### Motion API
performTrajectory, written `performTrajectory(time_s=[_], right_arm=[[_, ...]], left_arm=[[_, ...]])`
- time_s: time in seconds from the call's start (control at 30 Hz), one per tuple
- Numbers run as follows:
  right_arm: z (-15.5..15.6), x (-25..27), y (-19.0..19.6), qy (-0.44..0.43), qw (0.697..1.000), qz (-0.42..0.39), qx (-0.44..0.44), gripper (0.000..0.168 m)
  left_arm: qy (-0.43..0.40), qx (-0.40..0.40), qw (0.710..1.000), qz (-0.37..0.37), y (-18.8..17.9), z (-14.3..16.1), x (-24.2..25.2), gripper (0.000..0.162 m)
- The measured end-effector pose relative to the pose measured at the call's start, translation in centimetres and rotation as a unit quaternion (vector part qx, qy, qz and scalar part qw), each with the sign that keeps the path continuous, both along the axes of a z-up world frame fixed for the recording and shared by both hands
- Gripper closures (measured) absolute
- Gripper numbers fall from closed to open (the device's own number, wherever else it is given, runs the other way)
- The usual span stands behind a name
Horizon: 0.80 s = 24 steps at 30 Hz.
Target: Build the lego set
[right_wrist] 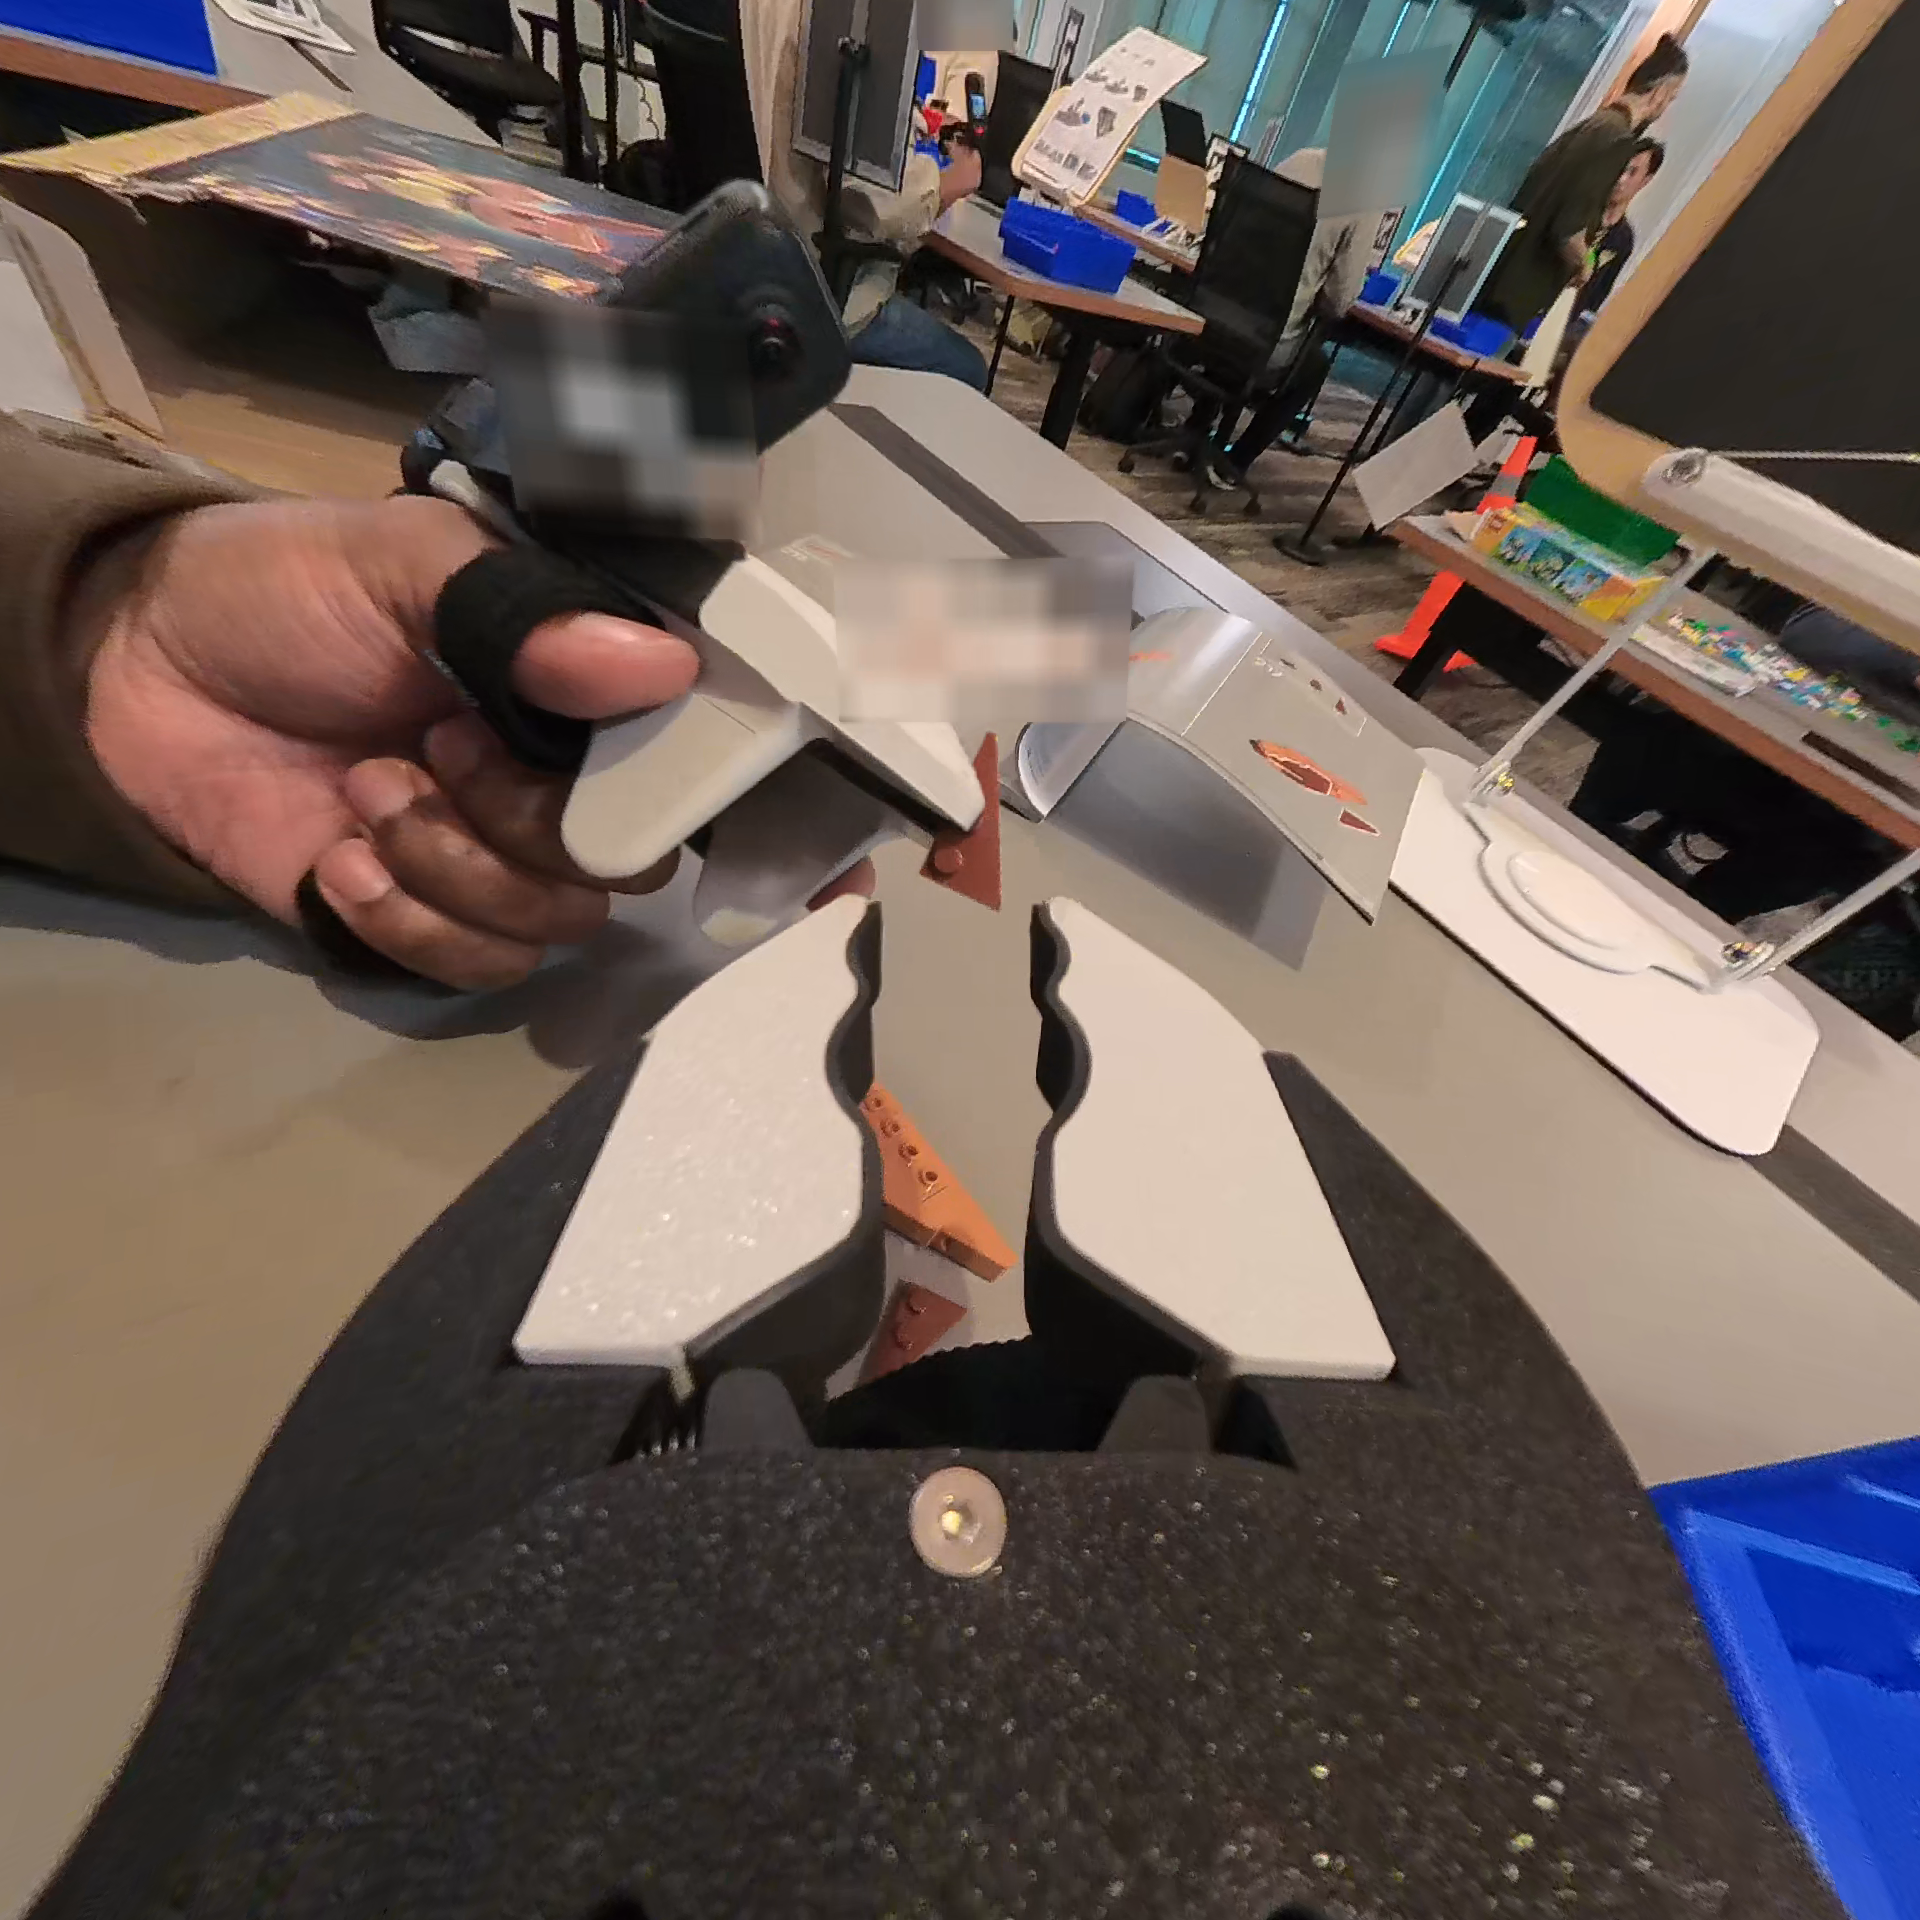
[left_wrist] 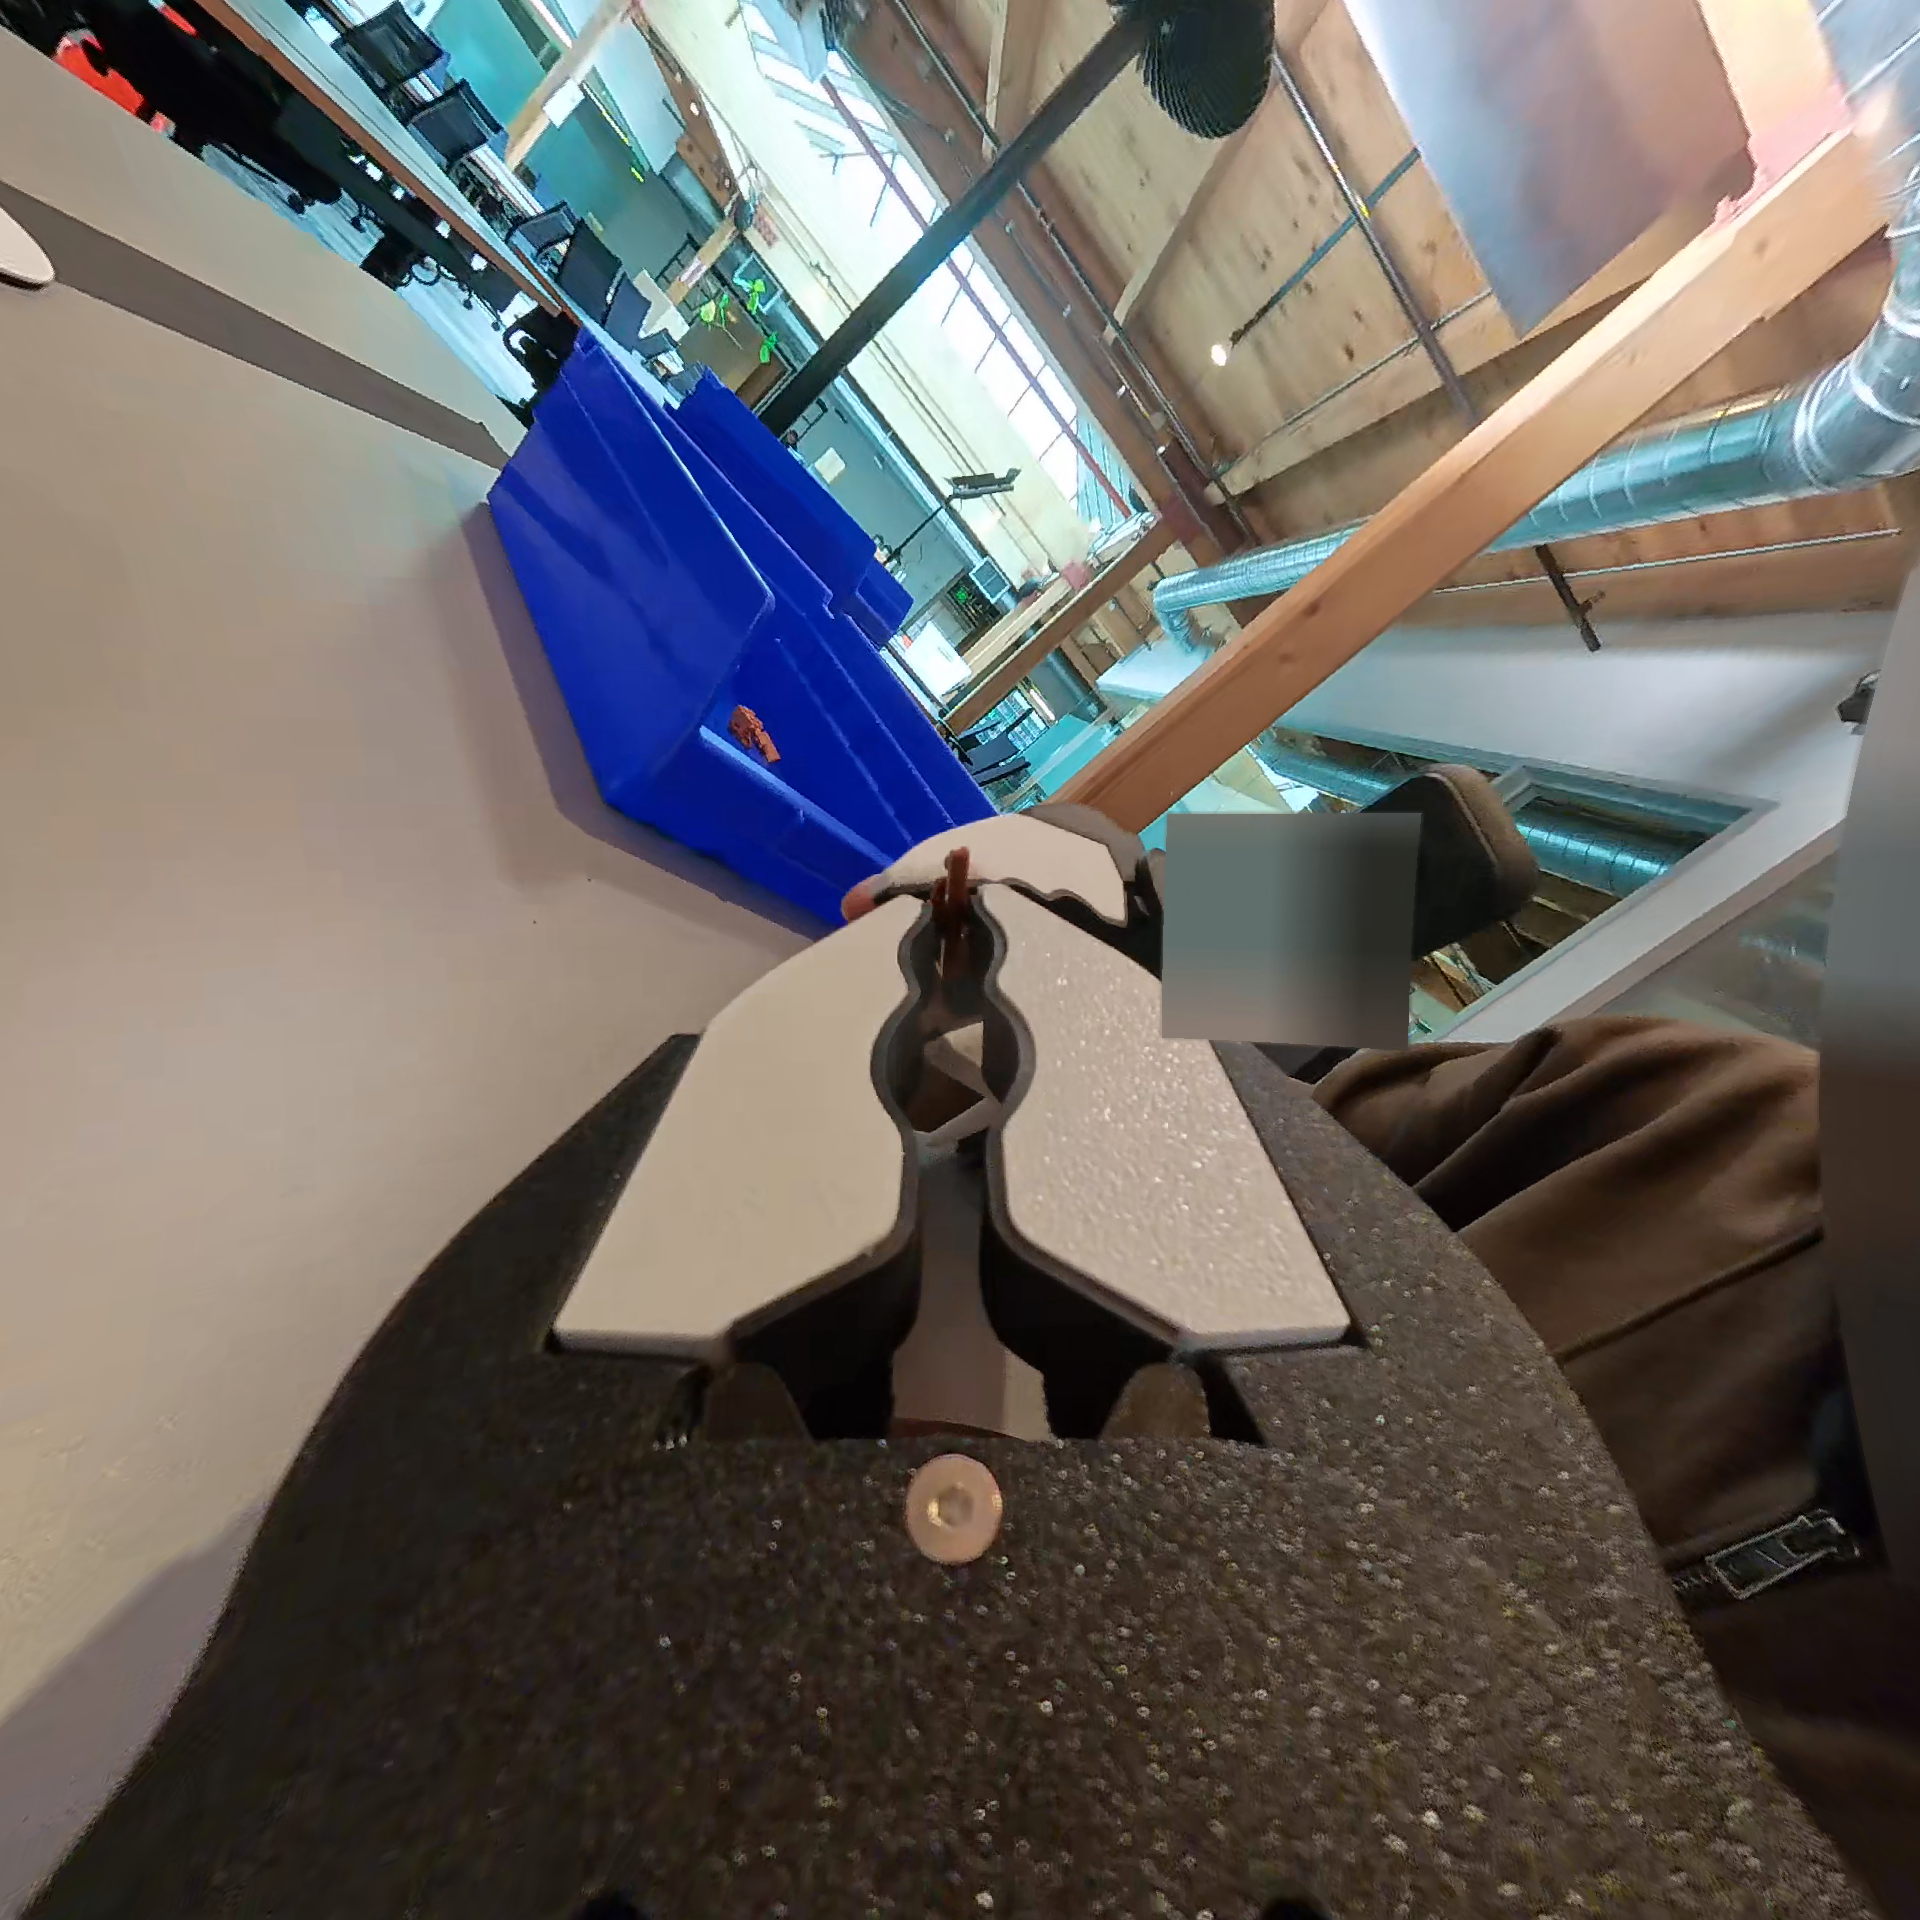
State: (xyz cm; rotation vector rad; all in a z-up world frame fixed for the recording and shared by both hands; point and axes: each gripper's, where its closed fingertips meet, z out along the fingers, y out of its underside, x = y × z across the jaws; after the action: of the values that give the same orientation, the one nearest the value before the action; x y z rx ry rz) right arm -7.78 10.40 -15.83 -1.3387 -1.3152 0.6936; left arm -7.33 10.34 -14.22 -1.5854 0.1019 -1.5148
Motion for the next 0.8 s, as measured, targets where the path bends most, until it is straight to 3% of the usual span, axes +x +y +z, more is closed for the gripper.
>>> performTrajectory(time_s=[0.3, 0.67, 0.8], right_arm=[[0.5, 0.0, -0.2, 0.019, 1.000, 0.002, 0.017, 0.153], [0.7, 0.5, -0.4, 0.020, 0.999, 0.022, 0.036, 0.154], [0.6, 1.0, 0.0, 0.015, 0.999, 0.030, 0.042, 0.154]], left_arm=[[0.005, 0.004, 1.000, -0.015, -0.4, 0.0, 0.9, 0.156], [0.037, 0.021, 0.998, -0.039, -0.8, -0.2, 1.2, 0.155], [0.096, 0.036, 0.994, -0.047, -0.9, -0.9, 0.9, 0.138]])
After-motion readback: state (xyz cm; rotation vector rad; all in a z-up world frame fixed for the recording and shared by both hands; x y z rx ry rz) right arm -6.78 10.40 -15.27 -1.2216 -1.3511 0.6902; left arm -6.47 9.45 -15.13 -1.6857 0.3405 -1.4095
